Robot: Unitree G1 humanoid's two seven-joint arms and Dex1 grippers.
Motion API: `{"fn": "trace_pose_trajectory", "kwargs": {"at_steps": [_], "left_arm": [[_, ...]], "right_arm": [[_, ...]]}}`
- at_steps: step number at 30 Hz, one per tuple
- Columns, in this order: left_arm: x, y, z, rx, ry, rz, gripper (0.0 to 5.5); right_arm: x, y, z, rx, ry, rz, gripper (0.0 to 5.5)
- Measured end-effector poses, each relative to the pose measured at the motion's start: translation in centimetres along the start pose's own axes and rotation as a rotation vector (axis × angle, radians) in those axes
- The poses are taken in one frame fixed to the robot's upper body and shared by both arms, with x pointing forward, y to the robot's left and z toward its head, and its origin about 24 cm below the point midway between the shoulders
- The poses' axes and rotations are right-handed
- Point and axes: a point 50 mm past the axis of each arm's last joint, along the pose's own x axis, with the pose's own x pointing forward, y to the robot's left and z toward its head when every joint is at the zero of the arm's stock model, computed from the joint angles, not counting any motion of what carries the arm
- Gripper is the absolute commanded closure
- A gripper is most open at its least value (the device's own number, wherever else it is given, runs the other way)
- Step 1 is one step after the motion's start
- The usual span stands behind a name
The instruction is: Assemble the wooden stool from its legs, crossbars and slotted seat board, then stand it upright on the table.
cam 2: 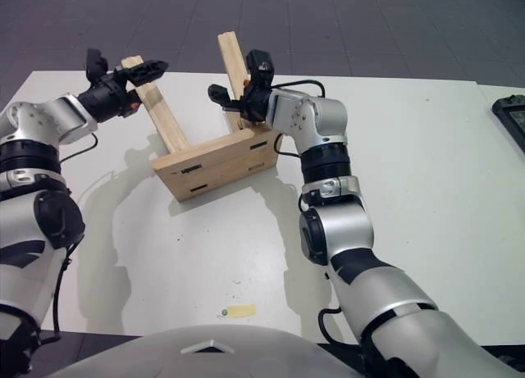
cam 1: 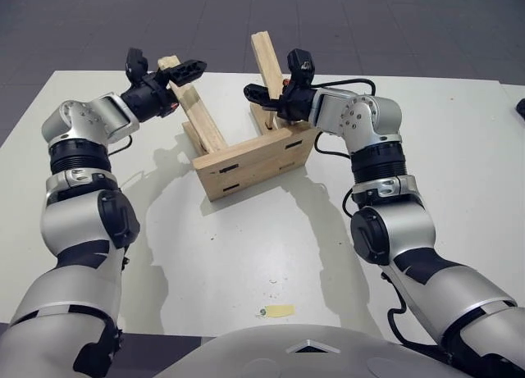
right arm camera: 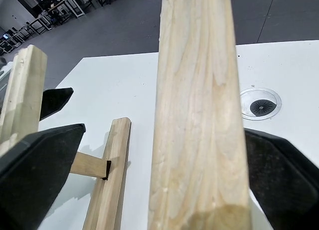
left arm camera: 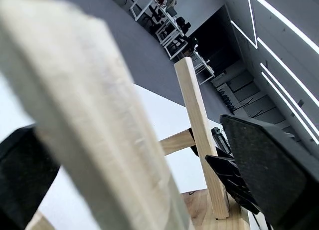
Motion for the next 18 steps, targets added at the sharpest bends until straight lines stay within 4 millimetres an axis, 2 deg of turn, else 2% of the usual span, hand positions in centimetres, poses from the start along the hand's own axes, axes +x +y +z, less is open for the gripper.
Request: {"fn": "trace_pose_trajectory", "kwargs": {"at_steps": [4,9,13,16,18], "left_arm": [[-2.5,0.6,1.2,-0.037,-0.013,-0.026,0.1],[-5.3,2.7,0.7,-0.072,-0.037,-0.024,0.1],[-10.7,3.2,1.8,0.032,-0.154,-0.079,0.1],[-14.7,2.6,2.0,0.158,-0.242,-0.09,0.1],[-16.5,1.8,1.7,0.247,-0.262,-0.08,0.1]], "right_arm": [[-0.2,0.1,0.0,-0.013,0.011,0.003,0.12],[-1.2,0.0,-0.1,-0.029,-0.008,0.018,0.12],[-2.9,-0.7,0.4,-0.018,-0.054,0.022,0.12],[-4.3,-1.3,1.2,-0.028,-0.118,0.016,0.12],[-5.3,-1.6,1.7,-0.056,-0.157,0.023,0.12]]}}
